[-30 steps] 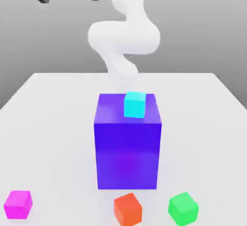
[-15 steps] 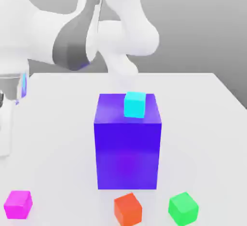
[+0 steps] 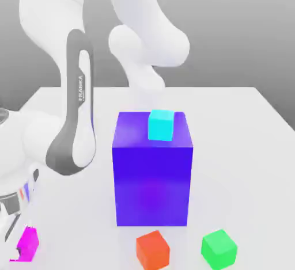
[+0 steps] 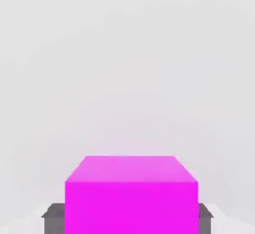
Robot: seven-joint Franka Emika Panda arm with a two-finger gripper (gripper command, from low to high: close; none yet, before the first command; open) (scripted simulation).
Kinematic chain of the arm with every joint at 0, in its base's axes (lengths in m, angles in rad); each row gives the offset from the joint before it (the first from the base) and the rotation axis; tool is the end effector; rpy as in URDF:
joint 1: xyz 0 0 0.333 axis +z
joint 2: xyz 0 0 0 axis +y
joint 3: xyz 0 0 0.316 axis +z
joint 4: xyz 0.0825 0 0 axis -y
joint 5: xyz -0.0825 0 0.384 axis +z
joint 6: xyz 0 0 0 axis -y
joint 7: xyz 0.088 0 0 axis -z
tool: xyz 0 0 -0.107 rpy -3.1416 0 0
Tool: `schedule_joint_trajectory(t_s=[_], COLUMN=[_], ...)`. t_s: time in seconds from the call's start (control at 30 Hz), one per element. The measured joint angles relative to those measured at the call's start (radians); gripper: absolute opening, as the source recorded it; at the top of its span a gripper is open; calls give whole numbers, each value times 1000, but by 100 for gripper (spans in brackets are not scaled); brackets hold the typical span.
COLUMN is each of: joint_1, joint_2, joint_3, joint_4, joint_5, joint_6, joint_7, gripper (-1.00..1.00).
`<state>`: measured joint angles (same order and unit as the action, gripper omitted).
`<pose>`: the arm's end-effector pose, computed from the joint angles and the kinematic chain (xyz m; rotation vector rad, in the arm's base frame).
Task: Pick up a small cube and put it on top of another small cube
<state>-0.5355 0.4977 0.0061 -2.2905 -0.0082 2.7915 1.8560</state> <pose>0.4508 -0.2631 0.1329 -1.1691 2.9137 -0.0040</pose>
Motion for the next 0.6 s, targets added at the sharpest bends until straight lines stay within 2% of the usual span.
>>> schedule_joint_trajectory(t_s=[0.07,0.23,0.6], joint_1=[-1,2,216], joint_2=[1,-134,-181], joint_3=[0,5,81], joint_4=[0,-20,0], joint_5=[0,-2,-48], joint_6=[0,-121,-223], joint_7=[0,-3,247], gripper=[-100,-100,-100])
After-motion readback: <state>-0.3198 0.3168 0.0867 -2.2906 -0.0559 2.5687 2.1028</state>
